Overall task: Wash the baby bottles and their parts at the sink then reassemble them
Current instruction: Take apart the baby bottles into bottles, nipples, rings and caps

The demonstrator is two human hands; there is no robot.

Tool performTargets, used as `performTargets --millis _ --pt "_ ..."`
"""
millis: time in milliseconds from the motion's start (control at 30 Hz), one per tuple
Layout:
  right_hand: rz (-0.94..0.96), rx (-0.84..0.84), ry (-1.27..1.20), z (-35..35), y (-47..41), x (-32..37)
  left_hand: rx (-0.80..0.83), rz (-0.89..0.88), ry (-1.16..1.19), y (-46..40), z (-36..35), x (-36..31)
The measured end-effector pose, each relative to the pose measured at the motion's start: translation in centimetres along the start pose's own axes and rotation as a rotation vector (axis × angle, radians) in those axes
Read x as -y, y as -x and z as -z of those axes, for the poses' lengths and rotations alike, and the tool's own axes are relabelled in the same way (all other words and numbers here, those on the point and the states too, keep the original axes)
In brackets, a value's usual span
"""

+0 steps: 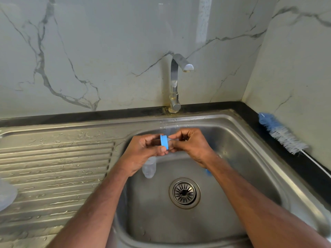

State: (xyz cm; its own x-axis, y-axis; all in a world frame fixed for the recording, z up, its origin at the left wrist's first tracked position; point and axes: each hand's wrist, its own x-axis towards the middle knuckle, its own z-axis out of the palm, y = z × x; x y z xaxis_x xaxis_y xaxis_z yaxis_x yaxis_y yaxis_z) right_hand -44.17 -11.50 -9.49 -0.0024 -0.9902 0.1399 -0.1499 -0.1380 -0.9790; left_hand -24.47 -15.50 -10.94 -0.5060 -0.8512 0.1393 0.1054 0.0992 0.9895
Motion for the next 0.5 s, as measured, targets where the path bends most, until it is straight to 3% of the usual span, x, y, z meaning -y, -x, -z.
performTargets --millis 500 --pt "-0.054 0.060 0.153 0.2 0.4 1.3 0.048 0.019 -0.067 0.6 -0.3 -0.5"
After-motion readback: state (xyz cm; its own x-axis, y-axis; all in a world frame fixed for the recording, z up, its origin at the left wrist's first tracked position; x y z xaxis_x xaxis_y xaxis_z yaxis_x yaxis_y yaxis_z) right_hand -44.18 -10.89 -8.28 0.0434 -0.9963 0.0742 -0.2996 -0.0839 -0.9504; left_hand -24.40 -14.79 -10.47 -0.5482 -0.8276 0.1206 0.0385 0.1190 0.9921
